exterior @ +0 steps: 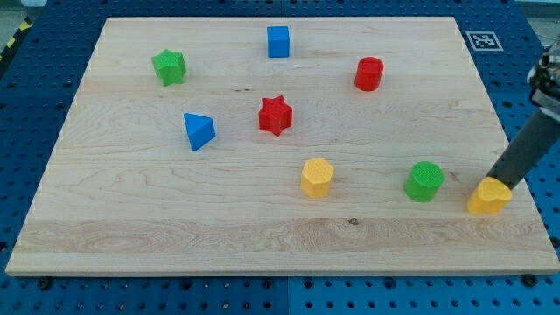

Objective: Move the yellow heart to the bottom right diagonal of the green circle

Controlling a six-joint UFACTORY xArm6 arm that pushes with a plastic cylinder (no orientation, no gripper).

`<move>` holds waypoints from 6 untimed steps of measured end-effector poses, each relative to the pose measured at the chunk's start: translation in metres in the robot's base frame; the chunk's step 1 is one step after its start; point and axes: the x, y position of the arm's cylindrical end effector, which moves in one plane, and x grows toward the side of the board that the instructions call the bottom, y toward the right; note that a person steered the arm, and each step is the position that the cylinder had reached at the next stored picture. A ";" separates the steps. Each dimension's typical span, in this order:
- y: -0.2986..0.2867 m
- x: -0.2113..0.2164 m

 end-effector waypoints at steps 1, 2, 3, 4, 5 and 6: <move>0.000 -0.004; 0.000 -0.025; -0.004 -0.009; -0.004 0.010; -0.004 0.011; -0.004 0.026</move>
